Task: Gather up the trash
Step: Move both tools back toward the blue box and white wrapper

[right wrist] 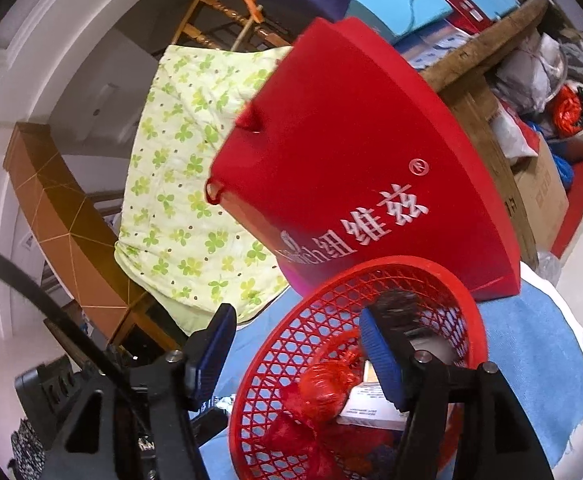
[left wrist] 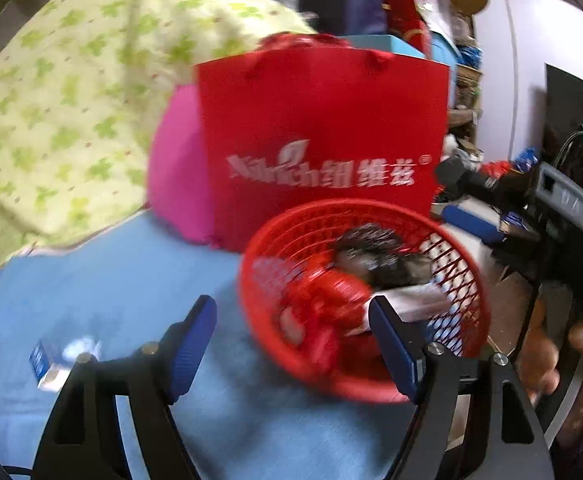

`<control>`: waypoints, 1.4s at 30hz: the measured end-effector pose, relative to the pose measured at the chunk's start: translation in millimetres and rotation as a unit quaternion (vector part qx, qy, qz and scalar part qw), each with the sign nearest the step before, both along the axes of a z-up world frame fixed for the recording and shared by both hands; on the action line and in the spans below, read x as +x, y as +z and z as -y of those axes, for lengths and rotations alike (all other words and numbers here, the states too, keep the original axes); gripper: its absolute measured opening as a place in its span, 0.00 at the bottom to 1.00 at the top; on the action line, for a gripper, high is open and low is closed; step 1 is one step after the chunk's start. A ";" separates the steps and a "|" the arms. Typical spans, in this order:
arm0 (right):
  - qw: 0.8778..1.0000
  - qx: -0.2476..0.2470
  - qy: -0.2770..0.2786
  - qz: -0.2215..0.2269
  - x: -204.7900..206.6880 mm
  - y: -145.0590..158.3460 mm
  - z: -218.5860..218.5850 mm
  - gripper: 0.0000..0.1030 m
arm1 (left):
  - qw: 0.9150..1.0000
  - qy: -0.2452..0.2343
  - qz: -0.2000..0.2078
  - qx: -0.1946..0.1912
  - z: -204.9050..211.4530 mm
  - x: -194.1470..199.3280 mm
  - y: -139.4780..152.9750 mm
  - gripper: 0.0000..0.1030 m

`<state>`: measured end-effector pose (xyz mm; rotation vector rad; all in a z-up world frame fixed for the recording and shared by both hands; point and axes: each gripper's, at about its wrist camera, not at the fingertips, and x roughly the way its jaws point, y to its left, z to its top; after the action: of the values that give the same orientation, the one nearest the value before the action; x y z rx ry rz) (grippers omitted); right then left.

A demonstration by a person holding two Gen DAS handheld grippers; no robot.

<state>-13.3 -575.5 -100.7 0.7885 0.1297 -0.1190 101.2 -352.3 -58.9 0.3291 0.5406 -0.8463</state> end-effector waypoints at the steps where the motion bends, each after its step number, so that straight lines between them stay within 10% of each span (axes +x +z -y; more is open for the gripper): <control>1: 1.000 -0.005 0.004 0.004 1.1 2.1 -4.0 0.66 | 1.000 0.009 -0.002 -0.001 -8.2 1.7 -1.9 0.77; 16: 0.983 -0.139 0.103 0.061 43.1 40.8 -125.9 0.67 | 0.975 0.220 -0.008 0.038 -198.6 54.3 -45.8 0.77; 29: 0.948 -0.195 0.237 -0.088 144.0 -1.0 -230.4 0.69 | 0.950 0.309 -0.043 0.024 -278.5 90.3 -86.0 0.77; 42: 0.926 -0.211 0.254 -0.182 250.4 -46.9 -250.7 0.69 | 0.936 0.343 -0.074 -0.011 -288.4 162.4 -103.6 0.77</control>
<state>237.0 -324.8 -147.6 0.2744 0.6360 0.1977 263.7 -63.9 -162.5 0.0393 0.7260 -0.1975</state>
